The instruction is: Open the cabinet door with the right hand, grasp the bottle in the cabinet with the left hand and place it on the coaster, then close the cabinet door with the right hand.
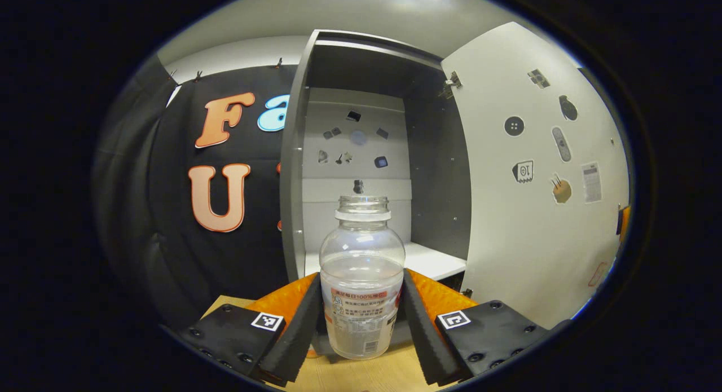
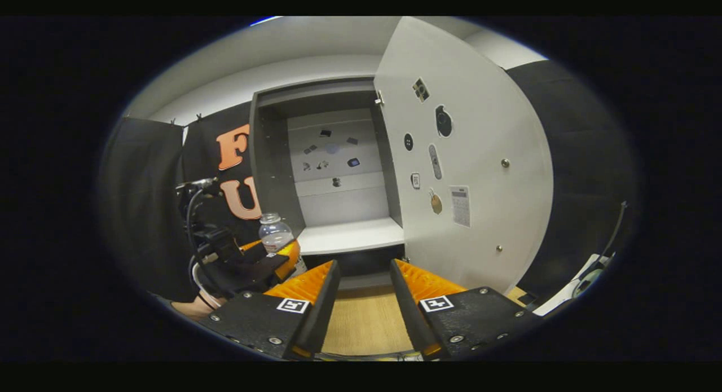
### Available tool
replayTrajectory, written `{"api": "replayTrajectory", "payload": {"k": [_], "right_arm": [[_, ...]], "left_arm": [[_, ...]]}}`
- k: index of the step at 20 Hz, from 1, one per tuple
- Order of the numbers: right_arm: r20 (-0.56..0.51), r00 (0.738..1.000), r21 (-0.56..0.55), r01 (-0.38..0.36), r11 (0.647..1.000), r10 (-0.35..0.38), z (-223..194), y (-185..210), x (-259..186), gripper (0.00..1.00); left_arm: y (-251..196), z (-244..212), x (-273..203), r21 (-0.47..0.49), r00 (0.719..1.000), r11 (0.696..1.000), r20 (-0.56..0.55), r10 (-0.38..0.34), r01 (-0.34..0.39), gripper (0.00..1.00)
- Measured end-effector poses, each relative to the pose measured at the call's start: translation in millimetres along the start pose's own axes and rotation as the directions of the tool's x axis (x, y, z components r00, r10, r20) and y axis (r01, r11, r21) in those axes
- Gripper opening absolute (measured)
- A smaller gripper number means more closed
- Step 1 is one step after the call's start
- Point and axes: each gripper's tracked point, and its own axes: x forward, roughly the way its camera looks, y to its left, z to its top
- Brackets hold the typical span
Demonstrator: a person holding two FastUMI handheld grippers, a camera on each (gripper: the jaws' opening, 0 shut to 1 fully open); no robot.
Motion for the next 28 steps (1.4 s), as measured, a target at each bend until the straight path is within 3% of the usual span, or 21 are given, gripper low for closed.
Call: {"api": "replayTrajectory", "payload": {"k": [4,5,6,10,22,28], "right_arm": [[-0.036,0.999,0.004,-0.003,1.0,0.003,-20,-1,-12,0.57],[-0.045,0.999,0.007,-0.005,1.0,0.005,-23,-1,-11,0.62],[-0.056,0.998,0.01,-0.01,1.0,0.01,-29,0,-11,0.57],[-0.11,0.994,-0.005,-0.012,1.0,0.011,-54,1,-8,0.57],[-0.297,0.953,0.038,-0.055,0.998,0.064,-136,19,27,0.6],[-0.358,0.931,0.039,-0.065,0.997,0.075,-161,25,36,0.61]], "left_arm": [[16,-55,-43,0.031,0.999,0.999,-0.03,0.046,-0.045,0.85],[21,-67,-52,0.041,0.998,0.997,-0.025,0.06,-0.059,0.84],[23,-79,-61,0.05,0.997,0.996,-0.025,0.07,-0.068,0.85],[33,-138,-85,0.052,0.993,0.995,-0.078,0.088,-0.084,0.84],[65,-269,-97,-0.008,0.965,0.988,-0.218,0.146,-0.151,0.84],[76,-290,-92,0.007,0.96,0.986,-0.227,0.166,-0.168,0.85]]}}
